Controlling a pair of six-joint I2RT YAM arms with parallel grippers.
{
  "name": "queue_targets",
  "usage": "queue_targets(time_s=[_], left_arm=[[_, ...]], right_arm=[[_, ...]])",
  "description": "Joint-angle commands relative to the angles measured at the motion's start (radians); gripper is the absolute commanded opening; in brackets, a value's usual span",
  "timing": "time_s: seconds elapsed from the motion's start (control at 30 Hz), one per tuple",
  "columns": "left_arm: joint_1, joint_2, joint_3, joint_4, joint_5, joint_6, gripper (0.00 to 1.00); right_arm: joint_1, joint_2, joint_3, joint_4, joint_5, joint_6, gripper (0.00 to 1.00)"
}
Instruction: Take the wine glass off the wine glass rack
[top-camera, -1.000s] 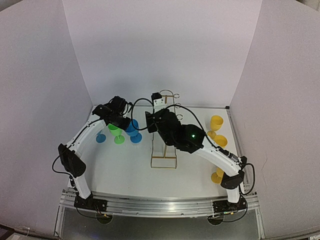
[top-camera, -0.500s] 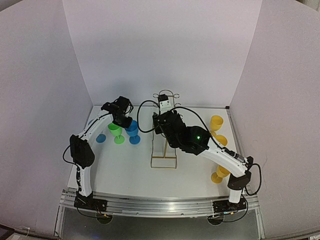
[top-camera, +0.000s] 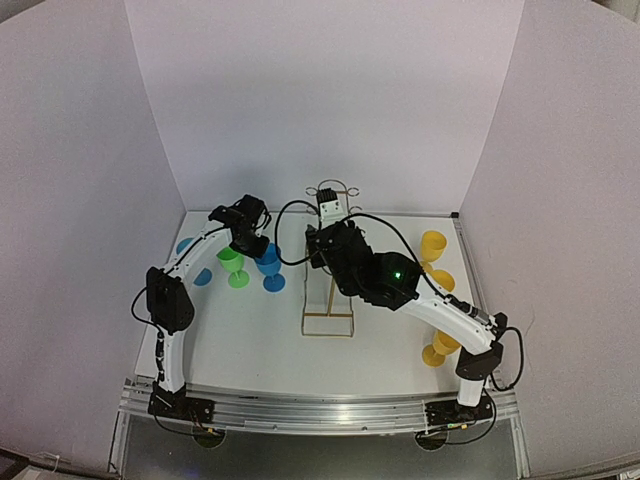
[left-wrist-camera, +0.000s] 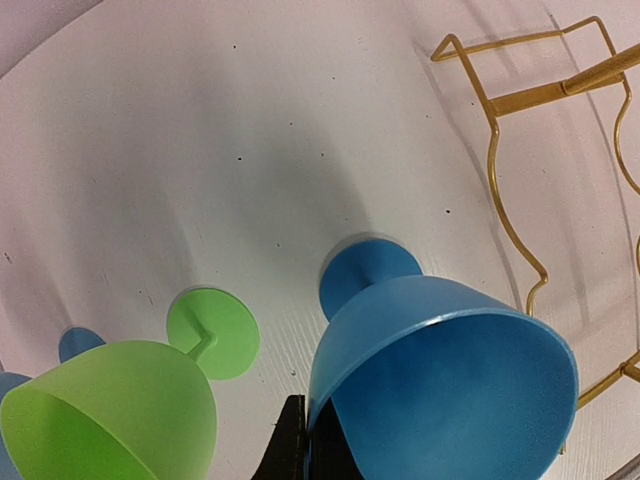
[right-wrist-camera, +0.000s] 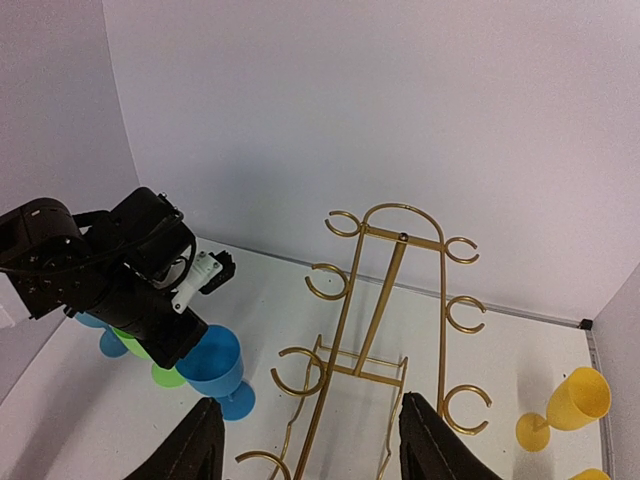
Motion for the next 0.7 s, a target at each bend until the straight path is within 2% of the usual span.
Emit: queue_targets(time_s=[0.0, 0.03, 0.2, 0.3, 0.5, 0.6, 0.67], left_arm=[[-0.002, 0.015, 0.035, 0.017, 0.012, -0.007, 0.0], [-0.002, 0.014, 0.036, 0.017, 0.014, -0.006, 0.02], [-0.002, -0.003, 0.029, 0.027, 0.025, -0.007, 0.36], [-0.002, -0.024, 0.018, 0.048, 0.027, -0.001, 0.43], [-0.002, -0.088, 0.047, 0.058, 0.025, 0.016, 0.51], [-0.001, -0.177, 0.035, 0.091, 0.028, 0.03, 0.57], [-0.001, -0.266, -0.016, 0.142, 0.028, 0.033, 0.63]], right_arm=[[-0.002, -0.052, -0.011, 0.017, 0.009, 0.009, 0.55], [-0.002, -0.052, -0.012, 0.018, 0.007, 0.01, 0.55], [-0.002, -0.05, -0.013, 0.02, 0.001, 0.01, 0.55], [-0.002, -0.048, -0.012, 0.021, -0.001, 0.01, 0.55], [-0.021, -0.048, -0.02, 0.021, -0.029, -0.002, 0.57], [-0.089, -0.084, -0.085, 0.021, -0.113, 0.031, 0.58], [-0.177, -0.125, -0.149, 0.021, -0.184, 0.078, 0.58]])
